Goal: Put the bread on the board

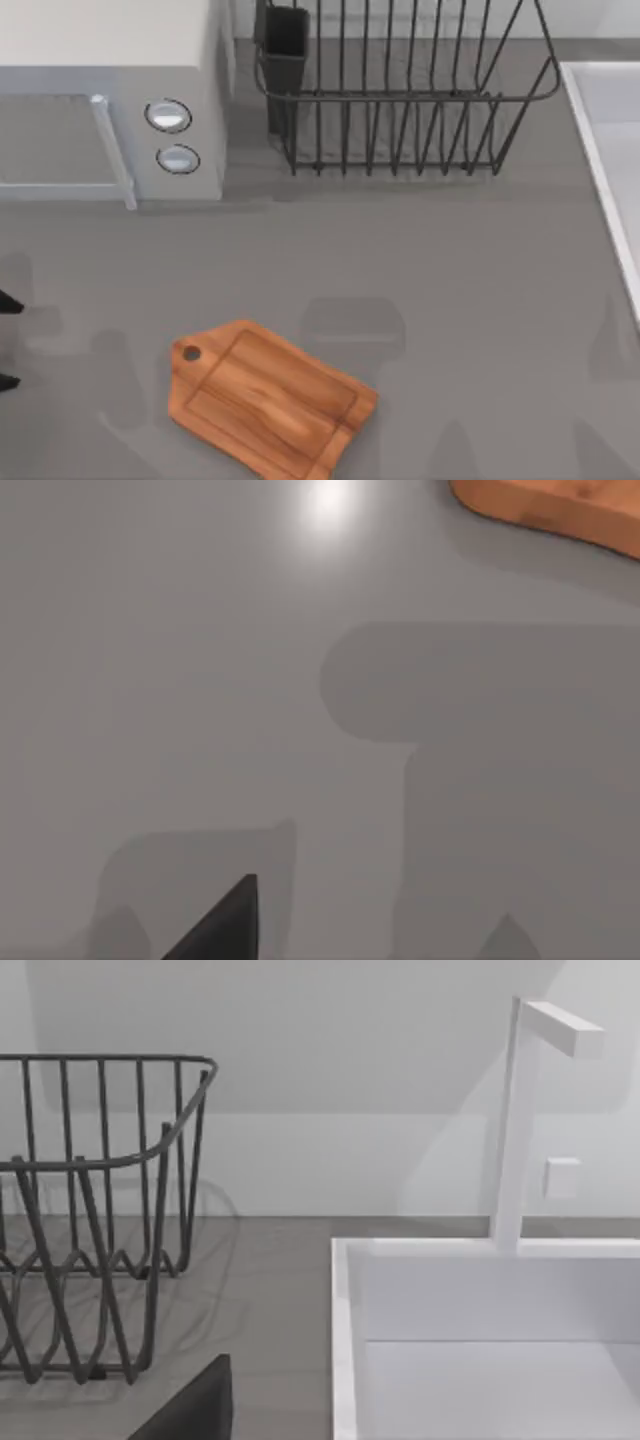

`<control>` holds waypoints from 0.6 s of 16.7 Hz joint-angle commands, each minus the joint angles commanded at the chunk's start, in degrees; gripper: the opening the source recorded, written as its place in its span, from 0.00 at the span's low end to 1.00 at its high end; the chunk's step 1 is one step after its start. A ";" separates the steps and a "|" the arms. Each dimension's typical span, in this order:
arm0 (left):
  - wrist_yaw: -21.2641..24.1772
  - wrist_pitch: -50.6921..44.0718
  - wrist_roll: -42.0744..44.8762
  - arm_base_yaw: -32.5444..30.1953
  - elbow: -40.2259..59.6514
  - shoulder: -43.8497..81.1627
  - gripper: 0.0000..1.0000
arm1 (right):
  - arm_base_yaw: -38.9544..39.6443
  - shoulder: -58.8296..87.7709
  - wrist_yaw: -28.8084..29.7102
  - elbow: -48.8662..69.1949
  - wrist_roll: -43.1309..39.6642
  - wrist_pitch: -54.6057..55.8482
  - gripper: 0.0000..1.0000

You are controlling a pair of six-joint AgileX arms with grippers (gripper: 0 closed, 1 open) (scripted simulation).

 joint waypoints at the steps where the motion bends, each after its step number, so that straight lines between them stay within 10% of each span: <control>1: 2.48 -1.93 4.43 2.51 1.46 2.43 1.00 | 0.00 0.00 0.00 0.00 0.00 0.00 1.00; 10: 16.03 -12.01 30.14 16.37 9.74 16.43 1.00 | 0.00 0.00 0.00 0.00 0.00 0.00 1.00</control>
